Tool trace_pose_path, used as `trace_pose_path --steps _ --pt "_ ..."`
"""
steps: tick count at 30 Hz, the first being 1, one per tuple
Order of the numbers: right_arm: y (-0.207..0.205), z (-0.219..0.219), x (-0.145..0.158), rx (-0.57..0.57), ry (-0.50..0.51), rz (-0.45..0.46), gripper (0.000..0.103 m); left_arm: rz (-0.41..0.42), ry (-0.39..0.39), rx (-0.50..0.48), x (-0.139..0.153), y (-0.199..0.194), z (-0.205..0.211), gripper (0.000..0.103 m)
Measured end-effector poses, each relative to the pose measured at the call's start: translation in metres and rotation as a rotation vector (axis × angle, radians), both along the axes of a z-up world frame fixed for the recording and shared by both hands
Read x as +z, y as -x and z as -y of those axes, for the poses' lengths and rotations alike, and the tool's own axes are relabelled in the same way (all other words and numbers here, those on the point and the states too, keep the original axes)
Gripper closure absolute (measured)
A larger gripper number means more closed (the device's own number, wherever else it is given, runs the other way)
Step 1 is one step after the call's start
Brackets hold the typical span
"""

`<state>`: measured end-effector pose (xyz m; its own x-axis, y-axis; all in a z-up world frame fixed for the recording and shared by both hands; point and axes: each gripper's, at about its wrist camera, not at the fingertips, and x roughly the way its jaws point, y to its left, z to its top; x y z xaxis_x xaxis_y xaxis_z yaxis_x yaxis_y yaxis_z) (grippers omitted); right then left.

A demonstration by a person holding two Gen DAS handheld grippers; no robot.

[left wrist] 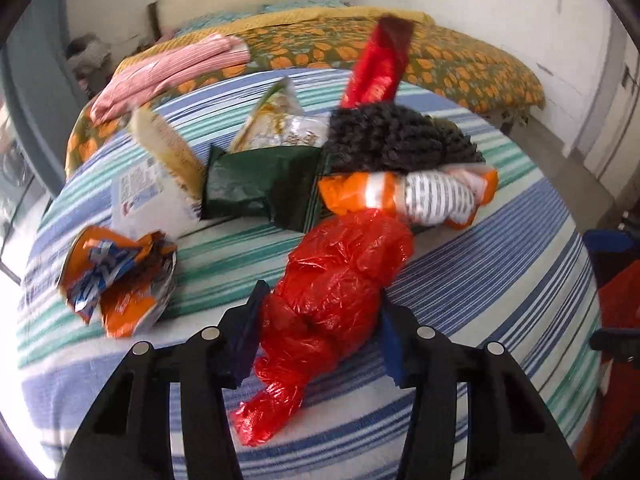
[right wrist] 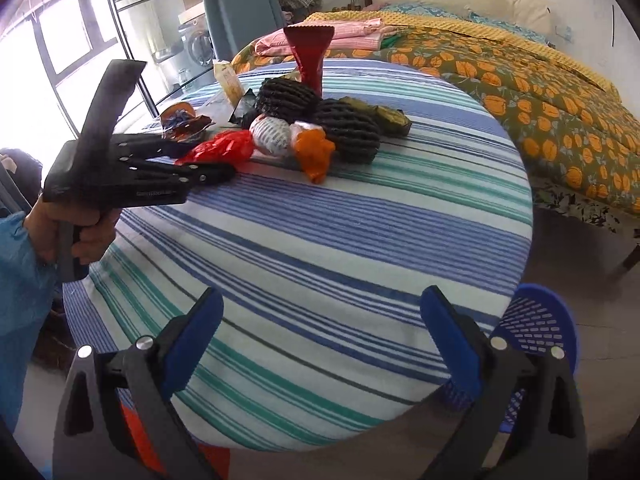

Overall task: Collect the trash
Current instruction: 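Lift the red plastic bag with the left tool while the right tool reaches for the black foam nets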

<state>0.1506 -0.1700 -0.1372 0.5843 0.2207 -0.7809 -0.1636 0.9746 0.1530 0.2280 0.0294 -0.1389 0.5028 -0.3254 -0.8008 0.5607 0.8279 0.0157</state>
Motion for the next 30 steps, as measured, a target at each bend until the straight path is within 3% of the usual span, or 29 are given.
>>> trace_pose_path --steps 6,9,12,16,22,27,29,30 --pt "-0.022 0.001 0.001 0.018 0.025 0.029 0.007 -0.083 0.029 0.247 0.018 0.032 -0.028 0.053" --pt "-0.046 0.007 0.003 0.012 0.006 0.040 0.007 -0.068 0.053 0.318 0.019 0.047 -0.039 0.050" --pt "-0.065 0.012 0.008 0.004 0.047 0.036 0.016 -0.038 0.059 0.358 0.014 0.051 -0.049 0.034" --pt "-0.070 -0.001 0.006 0.151 0.014 -0.039 0.024 -0.045 0.087 0.379 0.002 0.050 -0.059 0.022" --pt "-0.093 0.013 0.003 0.043 0.194 0.009 0.024 -0.034 0.060 0.366 -0.007 0.048 -0.057 0.016" --pt "-0.112 0.001 -0.006 0.149 0.322 0.044 0.026 -0.025 0.002 0.351 -0.013 0.046 -0.049 0.011" --pt "-0.118 -0.004 -0.008 0.191 0.321 0.059 0.030 -0.026 0.013 0.357 -0.013 0.046 -0.050 0.011" --pt "-0.120 -0.008 -0.008 0.210 0.315 0.063 0.041 -0.027 0.025 0.358 -0.012 0.047 -0.052 0.011"
